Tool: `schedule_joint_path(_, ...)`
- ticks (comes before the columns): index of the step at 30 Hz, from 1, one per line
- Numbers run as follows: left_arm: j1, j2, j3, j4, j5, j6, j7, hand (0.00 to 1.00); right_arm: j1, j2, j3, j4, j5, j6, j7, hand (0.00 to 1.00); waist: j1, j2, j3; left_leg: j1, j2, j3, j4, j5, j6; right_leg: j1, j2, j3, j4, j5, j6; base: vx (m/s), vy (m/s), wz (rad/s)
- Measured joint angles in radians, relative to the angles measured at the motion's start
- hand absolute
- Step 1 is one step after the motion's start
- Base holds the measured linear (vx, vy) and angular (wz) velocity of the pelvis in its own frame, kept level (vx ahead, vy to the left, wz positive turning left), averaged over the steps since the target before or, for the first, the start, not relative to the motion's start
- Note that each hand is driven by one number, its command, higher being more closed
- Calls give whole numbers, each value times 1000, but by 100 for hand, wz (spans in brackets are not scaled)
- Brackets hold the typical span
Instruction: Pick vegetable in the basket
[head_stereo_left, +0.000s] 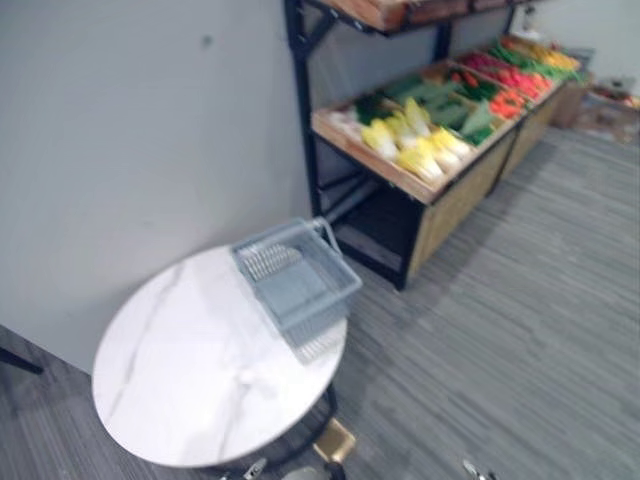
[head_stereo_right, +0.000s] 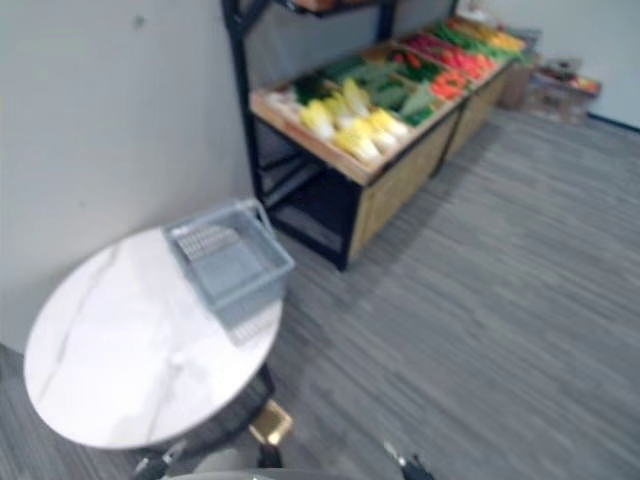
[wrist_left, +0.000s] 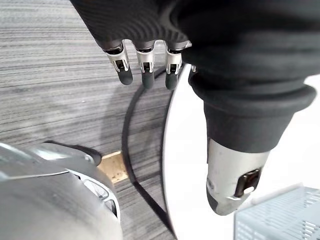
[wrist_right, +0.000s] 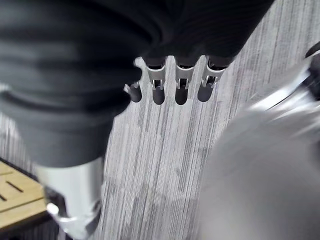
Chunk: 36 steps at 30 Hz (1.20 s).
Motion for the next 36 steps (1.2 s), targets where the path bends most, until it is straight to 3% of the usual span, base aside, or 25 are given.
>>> schedule_joint_path(1,8,0,-26,0,18,5,0,0,13,-4,19,-1,0,0,1,0,3,18,-5,64,-3,-16,-38,-2,-7,-99,-3,-56,42,-101,-31,489,125,55)
schedule_joint_path(3,5,-1,-32,-1,25,11,1,0,3,-2,15,-9,1,-6,0,0,-1,22,3,146,-10,-48,-85,-6,-14,-207,-10,-121,6,-219,-55,535,87,40)
schedule_joint_path(5,-21,-9,-26,-3,25,11,6,0,-3,-1,17,-13,1,-11,0,0,-2,22,8,201,-2,-121,-117,-18,-33,-241,4,-185,-227,-291,-59,490,-25,87)
schedule_joint_path(7,-41,-27,-19,-15,25,11,10,0,-5,3,21,-19,1,-10,0,0,-1,21,10,219,8,-173,-120,-32,-53,-237,22,-188,-451,-292,-62,451,-129,100)
schedule_joint_path(9,-47,-73,31,-42,25,8,13,0,1,-1,52,-33,-1,-9,-3,0,1,25,14,243,42,-242,-113,-73,-90,-197,64,-115,-770,-269,-42,441,-238,103)
schedule_joint_path(11,-27,-78,86,-59,25,3,14,0,7,-2,89,-38,-5,-7,-4,0,6,5,12,244,60,-277,-72,-123,-128,-181,78,-48,-886,-203,-41,419,-323,67)
schedule_joint_path(12,-23,-88,131,-58,25,7,21,0,10,-7,100,-38,-7,-5,-1,0,7,10,19,260,94,-285,-46,-155,-150,-171,92,-77,-853,-167,-17,416,-369,56)
schedule_joint_path(16,-15,-140,231,-62,25,3,21,0,4,-47,137,-38,-35,-3,2,0,18,63,10,233,181,-279,19,-108,-171,-134,144,-175,-822,-252,-77,376,-384,46)
schedule_joint_path(22,-17,-148,272,-60,26,6,20,0,5,-48,107,-32,-38,-1,-1,0,7,54,13,138,219,-273,147,22,-175,-38,128,-317,-859,-306,-119,170,-295,69)
schedule_joint_path(24,-16,-146,267,-58,25,6,20,0,-1,-48,79,-29,-37,-1,-3,0,2,53,15,130,247,-192,152,58,-172,10,120,-360,-906,-308,-118,12,-158,70)
schedule_joint_path(27,-16,-142,251,-58,25,6,21,0,-16,-48,52,-16,-35,-2,-4,0,0,53,15,123,272,-59,102,61,-158,29,120,-391,-940,-310,-111,-32,-50,39)
schedule_joint_path(30,-16,-139,259,-50,28,6,30,0,-16,-58,40,-13,-28,-1,-6,0,0,54,13,100,265,-36,11,86,-153,13,126,-392,-953,-302,-98,-53,31,12)
schedule_joint_path(32,-17,-139,281,-44,48,6,42,0,-16,-59,23,5,-28,-3,-6,0,-3,59,8,110,252,-33,-41,86,-154,13,142,-367,-997,-281,-69,-22,101,0)
schedule_joint_path(34,-17,-139,283,-38,61,6,49,0,-14,-60,15,8,-28,-2,-7,0,-4,69,1,116,246,-28,-96,78,-164,15,150,-354,-1051,-232,-64,2,164,1)
schedule_joint_path(36,-14,-142,283,-16,67,10,53,0,-15,-70,3,15,-30,-2,-12,0,-4,98,-12,115,244,-25,-149,34,-180,16,166,-357,-1122,-171,-59,-8,197,2)
